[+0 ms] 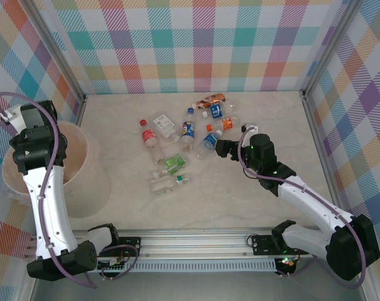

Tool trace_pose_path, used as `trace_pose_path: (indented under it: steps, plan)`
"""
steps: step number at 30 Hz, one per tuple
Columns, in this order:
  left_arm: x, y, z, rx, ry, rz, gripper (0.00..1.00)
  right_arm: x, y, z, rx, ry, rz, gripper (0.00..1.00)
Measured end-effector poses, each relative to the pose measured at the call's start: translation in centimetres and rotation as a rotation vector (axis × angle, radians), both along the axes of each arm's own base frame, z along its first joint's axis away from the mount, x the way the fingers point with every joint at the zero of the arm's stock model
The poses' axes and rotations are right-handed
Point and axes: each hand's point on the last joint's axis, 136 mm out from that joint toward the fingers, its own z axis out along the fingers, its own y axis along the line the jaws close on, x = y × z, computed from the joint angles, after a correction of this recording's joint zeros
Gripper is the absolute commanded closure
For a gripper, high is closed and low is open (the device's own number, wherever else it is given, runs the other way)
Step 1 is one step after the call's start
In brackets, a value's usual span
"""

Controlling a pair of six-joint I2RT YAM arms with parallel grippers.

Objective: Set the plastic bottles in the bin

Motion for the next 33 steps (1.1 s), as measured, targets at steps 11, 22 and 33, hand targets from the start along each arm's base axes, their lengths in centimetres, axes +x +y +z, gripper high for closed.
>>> trace_pose_path:
  steps: [11,22,33]
  plan:
    - [-1.3,3.8,-8.1,-0.114,0.194,0.156,0.35,-0.5,-0.3,0.2,-0.013,0.002,0.005,0.0]
    - [0.5,2.8,-9.8,-0.241,0.132,0.095,0.17,-1.3,-1.0,1.5,0.003,-0.034,-0.01,0.0]
    - [3.6,-2.4,-6.1,-0.313,-0.051,-0.115,0.03,-2.1,-2.5,0.6,0.012,-0.021,-0.069,0.0]
